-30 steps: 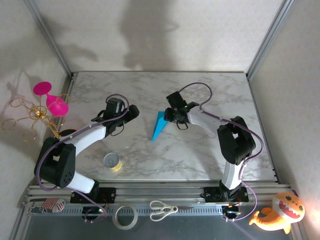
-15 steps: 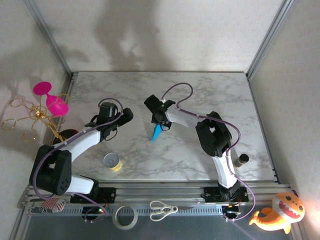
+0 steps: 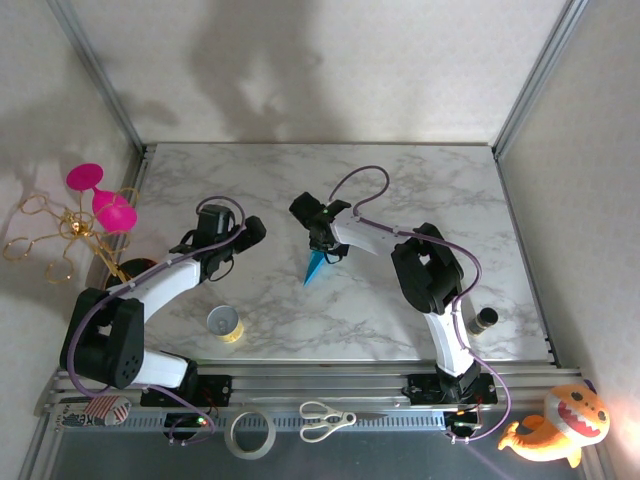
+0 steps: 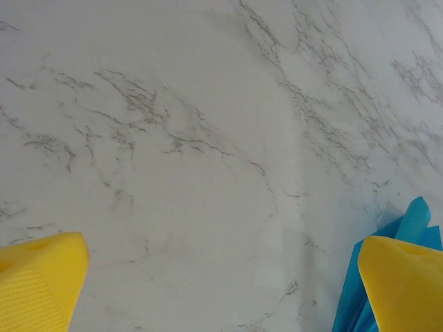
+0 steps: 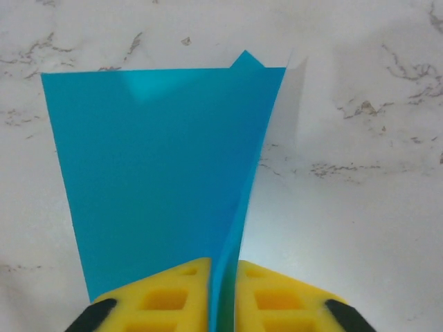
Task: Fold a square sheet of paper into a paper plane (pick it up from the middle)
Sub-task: Turn over the paper plane at the center of the table.
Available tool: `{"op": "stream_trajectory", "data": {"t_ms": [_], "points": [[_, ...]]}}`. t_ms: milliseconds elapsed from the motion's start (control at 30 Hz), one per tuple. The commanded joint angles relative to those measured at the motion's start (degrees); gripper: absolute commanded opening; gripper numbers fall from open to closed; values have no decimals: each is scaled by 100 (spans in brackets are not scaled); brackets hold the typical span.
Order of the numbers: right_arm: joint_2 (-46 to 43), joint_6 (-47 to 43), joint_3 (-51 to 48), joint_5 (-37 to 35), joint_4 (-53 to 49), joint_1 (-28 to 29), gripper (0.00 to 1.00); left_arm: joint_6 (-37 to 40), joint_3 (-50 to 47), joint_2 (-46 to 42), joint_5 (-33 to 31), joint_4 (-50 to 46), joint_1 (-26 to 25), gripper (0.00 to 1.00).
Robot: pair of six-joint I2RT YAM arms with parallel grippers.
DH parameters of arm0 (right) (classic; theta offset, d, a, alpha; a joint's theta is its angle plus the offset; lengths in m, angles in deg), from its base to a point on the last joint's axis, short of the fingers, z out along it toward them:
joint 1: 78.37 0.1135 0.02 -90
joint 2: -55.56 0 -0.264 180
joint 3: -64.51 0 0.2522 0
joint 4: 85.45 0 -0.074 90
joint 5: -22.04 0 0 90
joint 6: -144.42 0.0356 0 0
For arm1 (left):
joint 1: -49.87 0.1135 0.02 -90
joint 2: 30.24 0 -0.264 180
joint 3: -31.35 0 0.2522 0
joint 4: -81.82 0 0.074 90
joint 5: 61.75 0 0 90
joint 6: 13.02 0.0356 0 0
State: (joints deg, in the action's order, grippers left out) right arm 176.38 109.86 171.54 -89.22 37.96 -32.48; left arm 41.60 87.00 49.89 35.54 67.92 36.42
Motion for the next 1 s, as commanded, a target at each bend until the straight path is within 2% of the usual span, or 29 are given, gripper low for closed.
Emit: {"op": "stream_trajectory", "data": {"t_ms": [0, 133, 300, 433, 567, 767, 967], "points": [[-353, -47, -134, -150, 95, -2, 9, -98, 44, -66, 127, 101, 137, 99], [-717, -655, -477, 325, 1034, -79, 1, -328, -163, -280, 380, 269, 418, 99], [-1256, -1471, -1157, 1671, 2756, -269, 0, -647, -496, -548, 856, 595, 771, 100], [-1448, -1709, -1763, 2973, 3995, -403, 0, -751, -665, -667, 1141, 766, 809, 99], [-1459, -1604, -2405, 3785, 5014, -491, 0, -866, -901, -792, 1410, 1043, 809, 100], [-1333, -1207, -3329, 4455, 6308, -733, 0, -1079, -1251, -790, 1814, 1460, 729, 100], [-1348, -1188, -3869, 4587, 6634, -994, 0, -1347, -1524, -612, 1988, 1778, 432, 99]]}}
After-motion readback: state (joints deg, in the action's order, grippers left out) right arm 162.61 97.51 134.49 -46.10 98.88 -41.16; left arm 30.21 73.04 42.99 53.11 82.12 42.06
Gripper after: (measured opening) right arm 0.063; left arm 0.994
